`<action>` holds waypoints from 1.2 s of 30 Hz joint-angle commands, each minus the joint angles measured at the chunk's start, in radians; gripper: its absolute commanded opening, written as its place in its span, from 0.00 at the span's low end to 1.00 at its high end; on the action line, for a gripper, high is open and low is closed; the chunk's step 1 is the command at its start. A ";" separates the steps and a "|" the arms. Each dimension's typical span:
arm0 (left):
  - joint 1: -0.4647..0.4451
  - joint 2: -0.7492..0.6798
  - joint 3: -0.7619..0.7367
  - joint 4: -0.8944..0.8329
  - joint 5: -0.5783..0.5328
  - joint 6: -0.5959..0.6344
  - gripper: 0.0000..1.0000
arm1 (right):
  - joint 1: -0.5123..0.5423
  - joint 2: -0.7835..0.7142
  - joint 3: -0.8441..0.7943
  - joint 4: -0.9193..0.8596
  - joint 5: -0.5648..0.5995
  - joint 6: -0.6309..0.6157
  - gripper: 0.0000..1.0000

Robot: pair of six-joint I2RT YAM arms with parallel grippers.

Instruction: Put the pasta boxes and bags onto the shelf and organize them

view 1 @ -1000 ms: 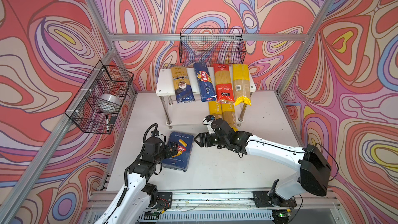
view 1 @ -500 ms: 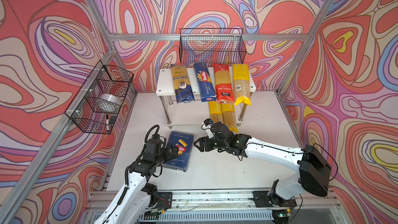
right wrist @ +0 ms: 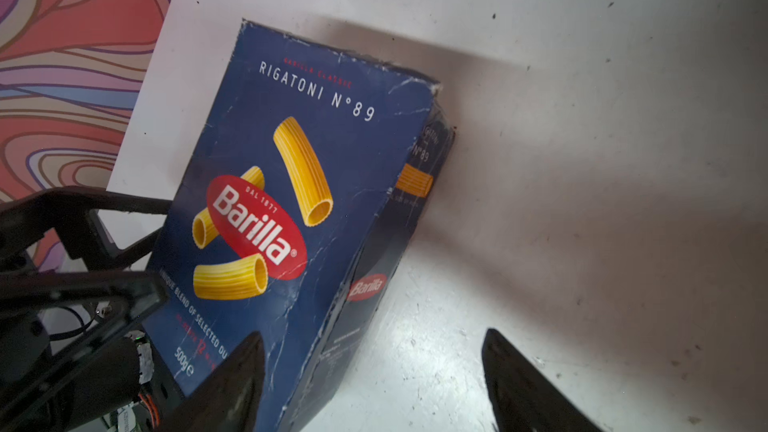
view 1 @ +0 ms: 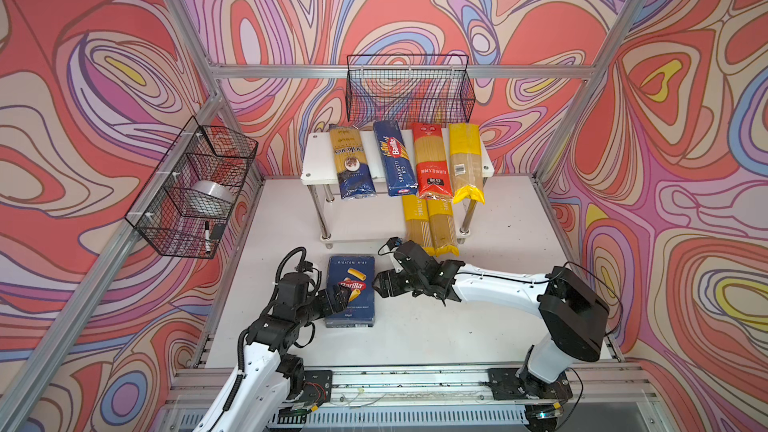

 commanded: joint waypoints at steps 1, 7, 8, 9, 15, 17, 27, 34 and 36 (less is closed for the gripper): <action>-0.017 -0.039 -0.021 -0.002 0.047 -0.031 1.00 | 0.000 0.032 0.020 0.091 0.010 -0.003 0.85; -0.063 -0.015 -0.081 0.104 0.122 -0.028 1.00 | 0.000 0.085 0.069 0.101 0.015 -0.004 0.85; -0.083 -0.022 -0.088 0.116 0.113 -0.031 1.00 | 0.001 0.086 0.074 0.100 0.023 -0.003 0.85; -0.105 -0.031 -0.093 0.134 0.106 -0.034 1.00 | 0.001 0.085 0.080 0.098 0.023 -0.011 0.85; -0.212 -0.049 -0.080 0.140 0.076 -0.031 1.00 | 0.001 0.140 0.097 0.079 0.048 -0.030 0.85; -0.251 -0.044 -0.086 0.171 0.082 -0.031 1.00 | 0.001 0.141 0.095 0.097 0.021 -0.034 0.85; -0.524 0.063 -0.045 0.211 -0.136 0.008 1.00 | 0.000 0.131 0.085 0.149 -0.055 -0.023 0.85; -0.654 0.242 0.014 0.204 -0.280 0.004 1.00 | 0.001 0.138 0.085 0.172 -0.092 -0.016 0.85; -0.658 0.256 0.012 0.239 -0.273 -0.002 1.00 | 0.000 0.144 0.089 0.174 -0.098 -0.013 0.85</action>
